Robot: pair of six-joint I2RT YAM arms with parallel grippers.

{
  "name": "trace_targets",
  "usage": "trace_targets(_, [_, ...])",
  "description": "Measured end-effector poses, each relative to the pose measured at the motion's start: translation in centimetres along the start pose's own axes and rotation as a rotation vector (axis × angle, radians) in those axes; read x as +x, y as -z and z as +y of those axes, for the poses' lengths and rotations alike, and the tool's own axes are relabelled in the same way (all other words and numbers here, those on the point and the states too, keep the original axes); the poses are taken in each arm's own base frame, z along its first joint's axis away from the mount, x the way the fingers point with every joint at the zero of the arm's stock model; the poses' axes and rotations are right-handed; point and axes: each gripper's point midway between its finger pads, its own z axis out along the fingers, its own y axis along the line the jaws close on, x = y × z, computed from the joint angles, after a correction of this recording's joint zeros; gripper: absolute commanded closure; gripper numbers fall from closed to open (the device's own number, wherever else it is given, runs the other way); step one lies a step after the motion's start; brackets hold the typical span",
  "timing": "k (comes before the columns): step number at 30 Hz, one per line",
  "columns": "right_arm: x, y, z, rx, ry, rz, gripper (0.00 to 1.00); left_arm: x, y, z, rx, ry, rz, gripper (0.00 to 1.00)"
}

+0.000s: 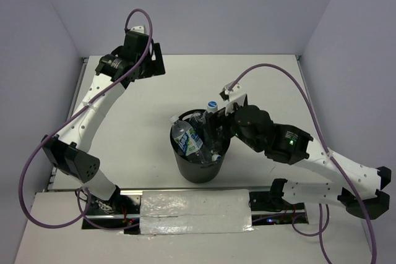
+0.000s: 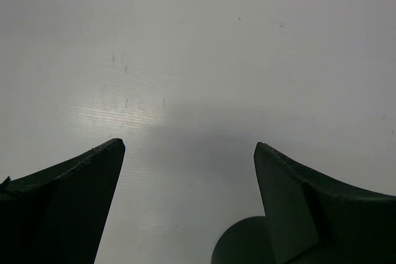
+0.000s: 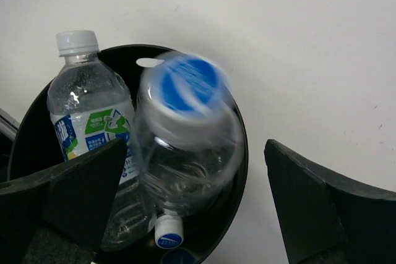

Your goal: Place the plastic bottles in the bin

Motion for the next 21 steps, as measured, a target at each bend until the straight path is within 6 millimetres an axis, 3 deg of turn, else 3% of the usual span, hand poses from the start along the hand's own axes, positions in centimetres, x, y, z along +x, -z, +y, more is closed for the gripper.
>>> trace_targets(3, [-1.2, 0.0, 0.4, -0.004, -0.004, -0.010, 0.00, 0.0, 0.0, 0.0, 0.001, 0.001, -0.002, 0.01])
trace_targets(7, [-4.8, 1.1, 0.2, 0.010, -0.035, -0.082, 0.00, -0.1, 0.0, 0.0, 0.001, 0.001, -0.002, 0.01])
trace_targets(11, [-9.1, 3.1, -1.3, 0.073, -0.078, -0.191, 0.00, -0.2, 0.2, 0.1, 0.001, 0.003, -0.006, 0.01])
trace_targets(14, [-10.9, 4.4, -3.2, 0.159, -0.110, -0.250, 0.00, -0.2, 0.4, 0.1, 0.003, 0.005, -0.011, 0.01])
trace_targets(18, [-11.0, 5.1, -7.8, 0.343, -0.176, -0.262, 0.00, -0.5, 0.7, 0.1, 0.008, 0.009, -0.021, 0.01])
trace_targets(21, [-10.1, 5.3, -14.7, 0.554, -0.304, -0.258, 0.00, -0.5, 0.8, 0.1, 0.010, 0.010, -0.024, 0.01])
